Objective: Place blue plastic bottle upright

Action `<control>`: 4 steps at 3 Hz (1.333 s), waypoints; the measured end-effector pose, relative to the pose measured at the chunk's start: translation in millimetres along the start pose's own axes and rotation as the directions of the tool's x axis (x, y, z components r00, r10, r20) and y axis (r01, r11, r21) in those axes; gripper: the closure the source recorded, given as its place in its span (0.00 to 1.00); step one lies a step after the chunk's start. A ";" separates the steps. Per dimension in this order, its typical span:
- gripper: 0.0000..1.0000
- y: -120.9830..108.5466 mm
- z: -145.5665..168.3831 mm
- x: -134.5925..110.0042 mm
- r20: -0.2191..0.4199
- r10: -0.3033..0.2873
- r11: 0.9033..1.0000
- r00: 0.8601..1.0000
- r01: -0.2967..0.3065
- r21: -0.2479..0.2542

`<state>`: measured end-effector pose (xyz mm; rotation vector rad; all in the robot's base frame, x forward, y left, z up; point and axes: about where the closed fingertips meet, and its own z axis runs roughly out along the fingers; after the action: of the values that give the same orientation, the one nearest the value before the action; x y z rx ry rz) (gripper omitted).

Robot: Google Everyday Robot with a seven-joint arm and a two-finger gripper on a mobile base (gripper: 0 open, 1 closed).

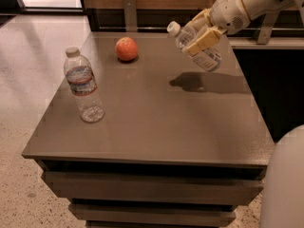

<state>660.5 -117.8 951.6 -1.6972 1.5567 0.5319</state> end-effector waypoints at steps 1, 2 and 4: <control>1.00 -3.8 2.2 -0.3 0.030 0.002 1.000 1.000 -0.002 0.008; 1.00 -7.7 3.0 0.9 0.125 0.013 1.000 0.992 -0.015 0.016; 1.00 -13.2 -4.0 1.2 0.339 0.040 0.998 0.940 -0.052 0.024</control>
Offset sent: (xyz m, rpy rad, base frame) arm 0.0116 -0.0113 0.0036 0.2879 -0.0020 0.0258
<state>672.8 -122.1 956.5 -1.4560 1.3488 0.7745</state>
